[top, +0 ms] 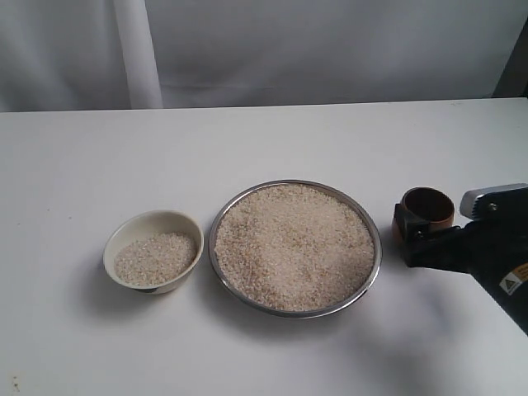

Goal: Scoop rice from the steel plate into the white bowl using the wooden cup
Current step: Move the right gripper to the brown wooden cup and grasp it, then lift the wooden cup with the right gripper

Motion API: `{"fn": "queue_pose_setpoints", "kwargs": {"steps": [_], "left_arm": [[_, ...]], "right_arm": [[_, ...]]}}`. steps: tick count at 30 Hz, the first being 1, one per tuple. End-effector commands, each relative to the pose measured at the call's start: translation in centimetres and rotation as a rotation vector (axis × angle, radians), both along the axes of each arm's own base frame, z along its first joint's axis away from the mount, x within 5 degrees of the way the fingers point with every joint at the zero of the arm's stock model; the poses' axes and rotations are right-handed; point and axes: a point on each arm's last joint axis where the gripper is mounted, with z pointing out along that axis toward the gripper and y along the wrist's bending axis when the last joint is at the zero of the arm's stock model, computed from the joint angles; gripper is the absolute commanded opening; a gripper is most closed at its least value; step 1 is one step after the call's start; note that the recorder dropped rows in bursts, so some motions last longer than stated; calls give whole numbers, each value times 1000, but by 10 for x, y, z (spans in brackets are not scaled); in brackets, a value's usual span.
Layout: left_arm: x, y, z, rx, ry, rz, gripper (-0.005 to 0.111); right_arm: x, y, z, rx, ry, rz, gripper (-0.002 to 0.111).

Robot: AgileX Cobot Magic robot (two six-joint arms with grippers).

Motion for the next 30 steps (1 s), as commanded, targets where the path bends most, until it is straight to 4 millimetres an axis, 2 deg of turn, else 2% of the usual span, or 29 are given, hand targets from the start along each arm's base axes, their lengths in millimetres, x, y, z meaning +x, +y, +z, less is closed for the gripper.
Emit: {"fn": "queue_pose_setpoints", "kwargs": {"steps": [1,6,11,30], "left_arm": [[0,0,3,-7,-16,-4,0],[0,0,3,-7,-16,-4,0],[0,0,3,-7,-16,-4,0],[0,0,3,-7,-16,-4,0]], "right_arm": [[11,1,-8,1,-17,-18,105],[16,2,-26,-15,37,-23,105],[19,2,-34,-22,62,-37,105],[51,9,-55,-18,52,-67,105]]}}
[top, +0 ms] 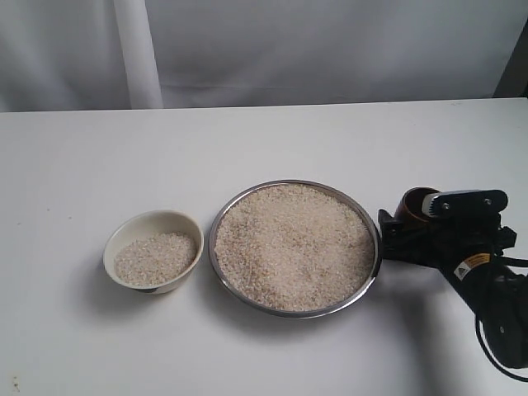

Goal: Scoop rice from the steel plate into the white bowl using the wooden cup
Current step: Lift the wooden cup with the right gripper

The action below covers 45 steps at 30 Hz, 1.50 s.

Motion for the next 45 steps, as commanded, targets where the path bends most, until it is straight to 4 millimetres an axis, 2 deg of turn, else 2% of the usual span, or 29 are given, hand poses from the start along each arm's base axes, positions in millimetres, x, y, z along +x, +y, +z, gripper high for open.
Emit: {"fn": "queue_pose_setpoints", "kwargs": {"steps": [1,17,39,42,45], "left_arm": [[0,0,3,-7,-16,-4,0],[0,0,3,-7,-16,-4,0],[0,0,3,-7,-16,-4,0],[0,0,3,-7,-16,-4,0],[0,0,3,-7,-16,-4,0]], "right_arm": [[8,1,-3,1,-17,-6,105],[10,2,-4,2,-20,-12,100],[9,-2,-4,1,-15,-53,100],[9,-2,-4,1,-15,-53,96],[9,-2,-4,1,-15,-53,85]]}}
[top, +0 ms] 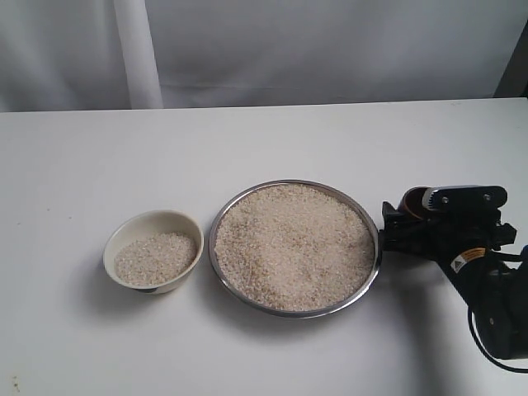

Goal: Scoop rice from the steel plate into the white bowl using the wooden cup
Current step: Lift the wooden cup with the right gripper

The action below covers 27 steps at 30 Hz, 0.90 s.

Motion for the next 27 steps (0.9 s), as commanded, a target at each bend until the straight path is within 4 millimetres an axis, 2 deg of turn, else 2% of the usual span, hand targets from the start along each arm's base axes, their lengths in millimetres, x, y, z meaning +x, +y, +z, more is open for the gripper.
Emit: {"fn": "queue_pose_setpoints", "kwargs": {"steps": [1,2,5,8,13,15,18,19,20,22,26,27], "left_arm": [[0,0,3,-7,-16,-4,0],[0,0,3,-7,-16,-4,0],[0,0,3,-7,-16,-4,0],[0,0,3,-7,-16,-4,0],[0,0,3,-7,-16,-4,0],[0,0,3,-7,-16,-4,0],[0,0,3,-7,-16,-4,0],[0,0,3,-7,-16,-4,0],[0,0,3,-7,-16,-4,0],[0,0,3,-7,-16,-4,0],[0,0,3,-7,-16,-4,0],[0,0,3,-7,-16,-4,0]], "right_arm": [[-2,-1,-2,-7,12,0,80],[-2,-1,-2,-7,12,0,71],[-2,-1,-3,-7,21,0,57],[-2,-1,-3,-8,27,0,51],[-3,-1,-5,-9,50,0,48],[-4,-1,-7,-21,78,4,40],[-4,2,-7,-36,79,49,16],[-4,4,-5,-34,72,61,12],[-3,4,0,-30,67,65,5],[-2,5,11,-24,65,72,0],[0,12,65,-68,66,163,0],[1,14,74,-76,88,184,0]]}}
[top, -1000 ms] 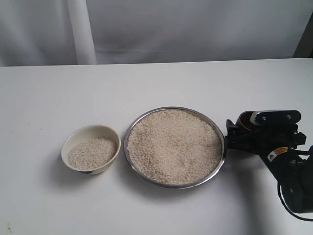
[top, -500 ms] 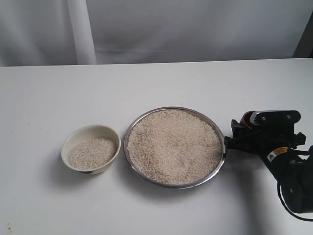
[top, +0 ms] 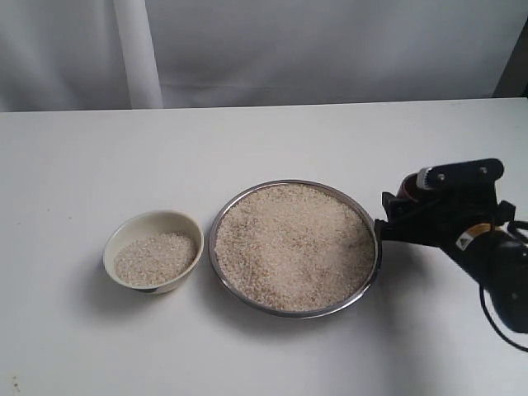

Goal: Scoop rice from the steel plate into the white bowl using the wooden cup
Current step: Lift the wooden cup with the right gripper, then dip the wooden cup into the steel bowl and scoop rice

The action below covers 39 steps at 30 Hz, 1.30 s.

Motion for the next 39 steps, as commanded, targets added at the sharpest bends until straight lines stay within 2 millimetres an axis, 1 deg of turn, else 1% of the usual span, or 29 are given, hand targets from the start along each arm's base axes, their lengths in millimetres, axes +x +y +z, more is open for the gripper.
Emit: {"fn": "queue_pose_setpoints", "kwargs": {"steps": [1,5,9,10,12,14,17,20,22,25,28,31,32,35,39], "left_arm": [[0,0,3,-7,-16,-4,0],[0,0,3,-7,-16,-4,0],[0,0,3,-7,-16,-4,0],[0,0,3,-7,-16,-4,0],[0,0,3,-7,-16,-4,0],[0,0,3,-7,-16,-4,0],[0,0,3,-7,-16,-4,0],[0,0,3,-7,-16,-4,0],[0,0,3,-7,-16,-4,0],[0,0,3,-7,-16,-4,0],[0,0,3,-7,-16,-4,0],[0,0,3,-7,-16,-4,0],[0,0,3,-7,-16,-4,0],[0,0,3,-7,-16,-4,0],[0,0,3,-7,-16,-4,0]], "right_arm": [[4,9,44,-53,58,108,0],[13,22,93,-159,160,221,0],[12,38,139,-326,221,326,0],[12,44,153,-404,230,365,0],[11,57,169,-548,232,437,0],[9,71,190,-748,222,486,0],[7,91,206,-1054,224,533,0],[5,111,213,-1271,206,571,0],[7,122,211,-1355,187,613,0],[11,136,197,-1469,178,679,0],[20,145,174,-1561,215,710,0],[29,150,150,-1653,263,728,0],[33,151,139,-1691,284,737,0],[40,153,117,-1787,331,749,0],[47,157,92,-1870,361,777,0]]}}
